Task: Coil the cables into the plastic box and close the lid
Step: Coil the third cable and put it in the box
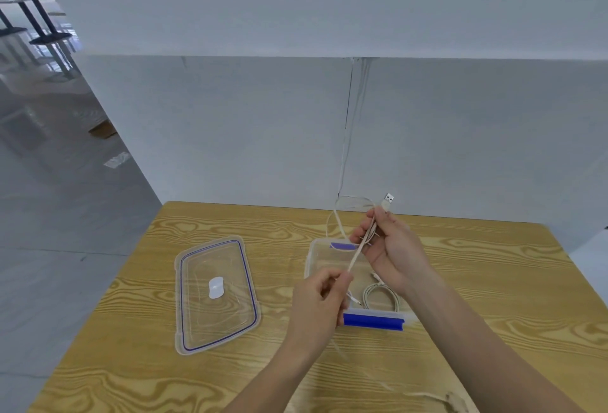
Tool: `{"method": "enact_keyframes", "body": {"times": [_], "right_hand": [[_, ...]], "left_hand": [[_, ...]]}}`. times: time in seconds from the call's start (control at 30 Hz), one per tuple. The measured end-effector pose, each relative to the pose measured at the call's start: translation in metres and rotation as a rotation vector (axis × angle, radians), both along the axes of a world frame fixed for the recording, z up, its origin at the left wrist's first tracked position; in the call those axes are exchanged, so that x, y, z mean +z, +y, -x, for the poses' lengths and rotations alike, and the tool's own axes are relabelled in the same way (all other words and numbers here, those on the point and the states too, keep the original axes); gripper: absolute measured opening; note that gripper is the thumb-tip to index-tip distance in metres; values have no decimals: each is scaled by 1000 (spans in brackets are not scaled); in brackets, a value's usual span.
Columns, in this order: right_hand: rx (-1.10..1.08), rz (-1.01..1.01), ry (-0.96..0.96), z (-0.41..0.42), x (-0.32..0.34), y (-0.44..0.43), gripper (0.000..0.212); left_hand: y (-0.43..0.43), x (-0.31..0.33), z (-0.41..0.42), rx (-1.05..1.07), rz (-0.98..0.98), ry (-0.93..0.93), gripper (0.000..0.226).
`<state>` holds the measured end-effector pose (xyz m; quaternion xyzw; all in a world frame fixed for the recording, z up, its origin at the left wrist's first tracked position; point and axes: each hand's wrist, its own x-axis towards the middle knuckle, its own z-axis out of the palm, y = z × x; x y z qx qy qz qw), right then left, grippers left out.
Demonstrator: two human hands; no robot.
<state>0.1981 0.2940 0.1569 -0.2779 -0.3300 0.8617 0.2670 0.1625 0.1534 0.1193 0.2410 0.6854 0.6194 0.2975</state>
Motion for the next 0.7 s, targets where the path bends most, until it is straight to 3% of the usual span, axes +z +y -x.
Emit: {"method": "enact_keyframes", "body": {"times": [0.17, 0.37, 0.57, 0.7], "right_hand": [[-13, -21, -13, -1, 2, 5, 22], [33, -46, -42, -1, 6, -7, 20], [146, -132, -92, -4, 3, -21, 22], [142, -116, -88, -5, 1, -22, 22]], "left_hand": [[-15, -7, 2, -18, 49, -89, 17], [-9, 8, 5, 13, -38, -262, 22], [10, 22, 25, 39, 133, -207, 30], [13, 19, 23, 62, 192, -182, 12]]}}
